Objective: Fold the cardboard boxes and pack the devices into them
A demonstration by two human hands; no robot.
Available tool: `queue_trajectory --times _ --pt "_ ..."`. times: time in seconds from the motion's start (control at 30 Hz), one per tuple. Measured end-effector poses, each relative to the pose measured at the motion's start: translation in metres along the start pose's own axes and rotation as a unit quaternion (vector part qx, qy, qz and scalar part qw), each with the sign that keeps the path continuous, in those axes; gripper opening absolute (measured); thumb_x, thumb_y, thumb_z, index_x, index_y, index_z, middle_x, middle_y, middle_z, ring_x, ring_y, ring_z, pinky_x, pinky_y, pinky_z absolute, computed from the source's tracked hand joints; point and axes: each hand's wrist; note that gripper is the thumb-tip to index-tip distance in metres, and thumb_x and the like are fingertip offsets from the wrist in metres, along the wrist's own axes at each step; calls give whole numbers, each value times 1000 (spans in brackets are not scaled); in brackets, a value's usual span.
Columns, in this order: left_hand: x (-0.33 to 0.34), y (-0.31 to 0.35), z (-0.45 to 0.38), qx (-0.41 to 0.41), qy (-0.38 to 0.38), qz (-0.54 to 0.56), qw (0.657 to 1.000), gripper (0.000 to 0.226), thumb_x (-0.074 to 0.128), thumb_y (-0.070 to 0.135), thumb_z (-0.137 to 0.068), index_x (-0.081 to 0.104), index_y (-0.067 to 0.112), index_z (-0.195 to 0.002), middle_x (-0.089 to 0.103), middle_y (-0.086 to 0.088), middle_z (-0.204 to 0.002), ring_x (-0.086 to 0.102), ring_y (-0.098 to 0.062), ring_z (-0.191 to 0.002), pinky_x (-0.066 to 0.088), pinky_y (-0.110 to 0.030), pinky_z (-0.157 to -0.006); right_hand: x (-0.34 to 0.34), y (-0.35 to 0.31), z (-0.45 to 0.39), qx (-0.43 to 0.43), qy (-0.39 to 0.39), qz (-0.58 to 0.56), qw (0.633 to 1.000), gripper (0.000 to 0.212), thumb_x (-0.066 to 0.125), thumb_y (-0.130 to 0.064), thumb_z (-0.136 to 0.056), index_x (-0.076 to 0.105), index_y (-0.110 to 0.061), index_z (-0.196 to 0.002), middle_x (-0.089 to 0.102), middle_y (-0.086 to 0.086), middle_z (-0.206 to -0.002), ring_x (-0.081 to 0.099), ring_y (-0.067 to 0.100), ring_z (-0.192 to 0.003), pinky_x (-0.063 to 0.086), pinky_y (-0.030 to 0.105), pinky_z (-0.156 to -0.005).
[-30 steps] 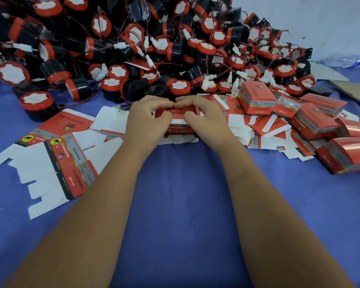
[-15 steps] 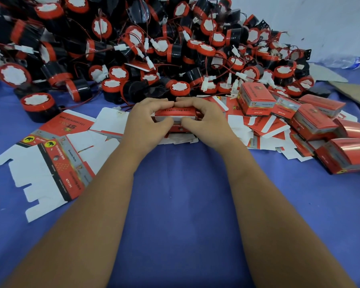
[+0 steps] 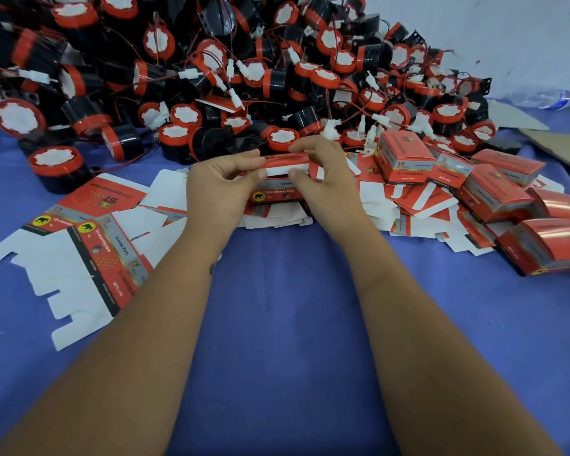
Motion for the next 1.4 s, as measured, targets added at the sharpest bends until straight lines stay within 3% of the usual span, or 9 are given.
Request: queue_trajectory --times 0.1,0.37,0.47,0.63,0.77,0.87,1.03,1.23,1.4 --pt "0 0 0 4 -22 -17 1000 28 67 1 -91 70 21 -111 67 1 -125 63 -10 -118 53 -39 -101 0 0 -2 -1 26 23 999 23 62 -1 -86 58 -23 -93 47 2 -109 48 1 -97 36 1 -79" --pt "2 -2 2 109 -34 -183 976 29 78 4 -81 73 21 -105 68 0 -123 59 -11 -117 43 -16 -100 -1 4 -4 35 37 -24 998 24 59 4 -86 59 -16 -74 50 -2 -105 48 -6 -93 35 0 -76" --pt "2 -6 -1 98 -21 -224 969 27 77 7 -84 75 16 -109 67 -2 -128 52 -15 -131 37 -22 -109 0 6 -3 36 37 -24 998 20 56 5 -85 59 -11 -73 50 -9 -104 46 -16 -93 34 -3 -74" --pt "2 -10 -2 70 -30 -229 970 20 71 9 -89 76 18 -106 65 -2 -132 48 -13 -136 33 -19 -105 5 8 -1 35 -3 -2 999 4 54 -5 -77 52 -6 -81 56 5 -102 49 9 -88 46 28 -80" --pt "3 -10 3 90 -27 -254 963 15 69 12 -90 74 17 -103 69 2 -124 61 -17 -117 45 -27 -96 3 11 1 4 -14 74 997 29 67 -9 -74 49 -17 -95 46 0 -108 47 15 -99 47 24 -76" --pt "5 -9 6 125 -33 -286 950 21 61 7 -91 66 18 -109 68 4 -125 61 -18 -113 51 -39 -93 -2 12 1 -44 18 115 992 39 73 -20 -69 45 -22 -95 41 -4 -101 43 13 -92 43 21 -70" --pt "6 -8 4 94 -35 -283 954 29 61 27 -96 57 28 -125 65 11 -116 56 -8 -105 44 -29 -82 -17 8 1 -63 167 75 981 31 65 -24 -65 43 -17 -86 40 -4 -91 41 9 -78 34 17 -61" --pt "5 -11 1 64 -94 -337 935 20 55 11 -94 73 18 -102 68 6 -104 56 -16 -100 43 -29 -84 -62 31 -2 72 315 243 915 39 65 -43 -74 47 -13 -92 39 -2 -106 48 20 -86 43 32 -62" --pt "5 -12 -1 80 -92 -352 928 22 56 10 -93 74 18 -101 68 6 -107 55 -15 -102 40 -26 -85 -62 32 -4 114 349 395 842 37 74 -33 -80 56 -7 -99 51 15 -112 47 34 -104 40 46 -88"
Point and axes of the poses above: each hand's wrist, its own z-axis away from the middle knuckle, its own x-axis out of the palm, y = z × x
